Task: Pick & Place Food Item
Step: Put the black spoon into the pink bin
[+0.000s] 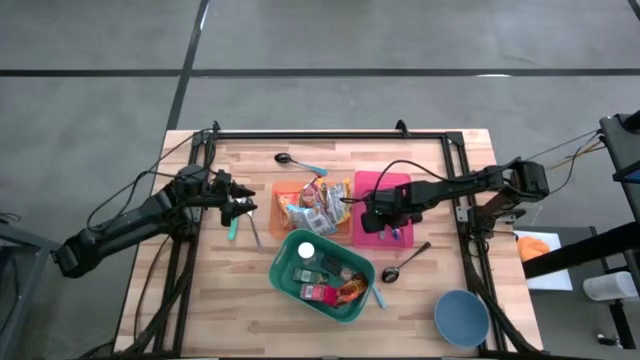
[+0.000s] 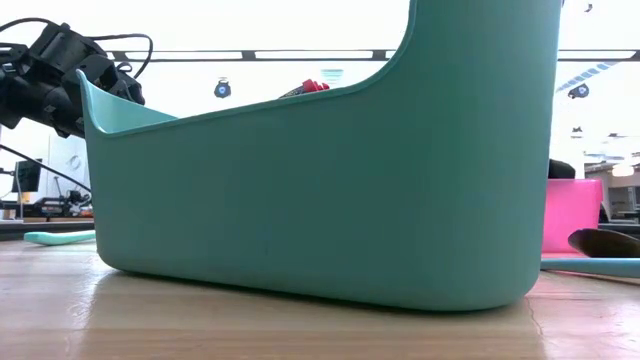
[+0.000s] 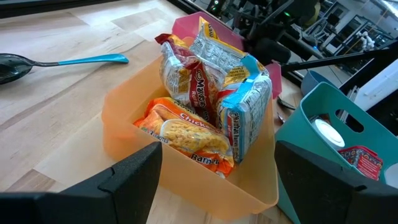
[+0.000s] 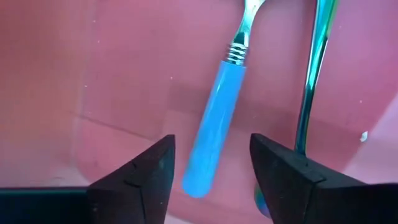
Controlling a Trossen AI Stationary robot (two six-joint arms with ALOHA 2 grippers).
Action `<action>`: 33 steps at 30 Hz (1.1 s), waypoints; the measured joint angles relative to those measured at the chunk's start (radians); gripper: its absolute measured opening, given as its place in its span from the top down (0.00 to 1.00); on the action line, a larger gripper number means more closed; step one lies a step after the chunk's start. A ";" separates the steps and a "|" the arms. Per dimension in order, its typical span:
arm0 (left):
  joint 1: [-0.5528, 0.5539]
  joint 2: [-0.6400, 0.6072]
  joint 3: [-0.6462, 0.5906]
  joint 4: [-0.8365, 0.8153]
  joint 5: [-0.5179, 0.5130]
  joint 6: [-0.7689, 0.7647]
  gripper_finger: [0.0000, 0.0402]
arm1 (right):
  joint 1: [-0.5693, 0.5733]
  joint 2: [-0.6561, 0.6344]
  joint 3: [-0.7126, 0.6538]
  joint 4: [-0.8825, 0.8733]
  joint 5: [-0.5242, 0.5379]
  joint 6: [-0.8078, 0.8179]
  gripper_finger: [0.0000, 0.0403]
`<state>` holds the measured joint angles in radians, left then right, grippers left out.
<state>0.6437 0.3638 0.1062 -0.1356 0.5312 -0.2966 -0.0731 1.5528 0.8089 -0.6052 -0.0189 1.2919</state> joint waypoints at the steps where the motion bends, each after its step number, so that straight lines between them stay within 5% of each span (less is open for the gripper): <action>1: 0.000 0.000 0.000 0.000 0.000 0.000 0.22 | 0.000 0.000 0.000 0.000 0.004 -0.009 0.49; 10: 0.000 0.000 0.000 0.000 0.000 0.000 0.22 | -0.011 -0.164 0.019 -0.025 0.123 -0.264 0.48; 19: 0.000 0.000 0.000 0.000 0.000 0.000 0.22 | 0.019 -0.425 0.018 -0.027 0.067 -0.619 0.48; 33: 0.000 0.000 0.000 0.000 0.000 0.000 0.22 | 0.260 -0.641 0.018 -0.077 0.037 -0.983 0.48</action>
<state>0.6434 0.3641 0.1062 -0.1356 0.5312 -0.2966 0.1871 0.9123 0.8272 -0.6817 0.0181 0.3088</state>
